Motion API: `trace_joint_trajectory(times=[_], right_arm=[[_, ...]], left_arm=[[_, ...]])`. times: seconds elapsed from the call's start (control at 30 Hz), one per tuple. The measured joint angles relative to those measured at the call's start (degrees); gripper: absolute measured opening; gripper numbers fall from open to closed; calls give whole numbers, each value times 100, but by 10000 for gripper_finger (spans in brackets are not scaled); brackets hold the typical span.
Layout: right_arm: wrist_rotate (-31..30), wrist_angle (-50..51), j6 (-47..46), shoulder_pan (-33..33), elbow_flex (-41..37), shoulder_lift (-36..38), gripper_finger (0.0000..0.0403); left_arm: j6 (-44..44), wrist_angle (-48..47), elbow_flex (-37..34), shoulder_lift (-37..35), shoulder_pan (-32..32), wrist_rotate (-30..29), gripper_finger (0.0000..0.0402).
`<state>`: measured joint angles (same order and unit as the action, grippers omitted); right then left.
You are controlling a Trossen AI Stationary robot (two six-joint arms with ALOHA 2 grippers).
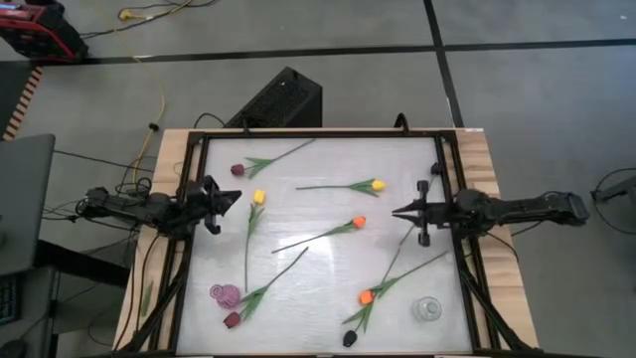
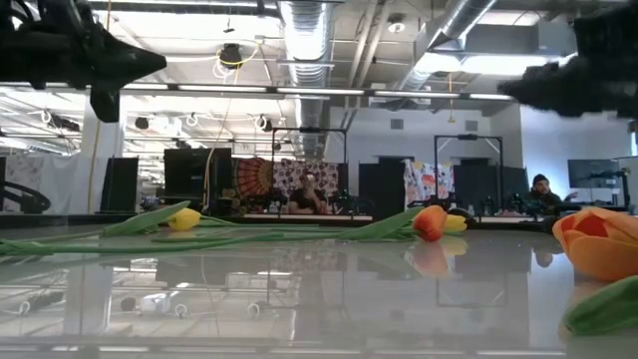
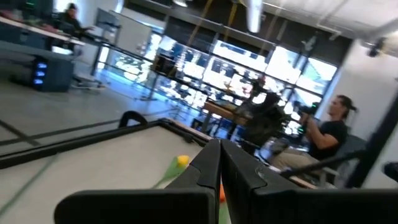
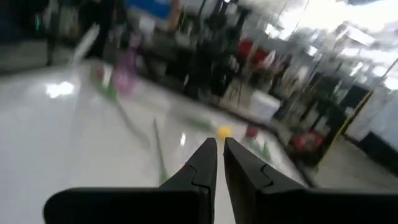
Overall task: Sort flowers into vase by color
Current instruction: Put the top black flower into the pink flower vase
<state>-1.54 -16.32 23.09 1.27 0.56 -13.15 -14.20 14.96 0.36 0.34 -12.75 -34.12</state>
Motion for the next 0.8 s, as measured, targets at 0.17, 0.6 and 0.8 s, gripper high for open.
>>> trace_joint_trajectory(times=[0.17, 0.6, 0.8], right_arm=[[-561, -1349, -1530, -24, 9, 7, 58], [-2192, 3191, -5620, -726, 2332, -1634, 59], [-1996, 6010, -7617, -1209, 3625, -3252, 68]], left_arm=[[-2, 0, 0, 0, 0, -502, 0], [251, -2, 0, -2, 0, -926, 0], [346, -278, 0, 0, 0, -103, 0]])
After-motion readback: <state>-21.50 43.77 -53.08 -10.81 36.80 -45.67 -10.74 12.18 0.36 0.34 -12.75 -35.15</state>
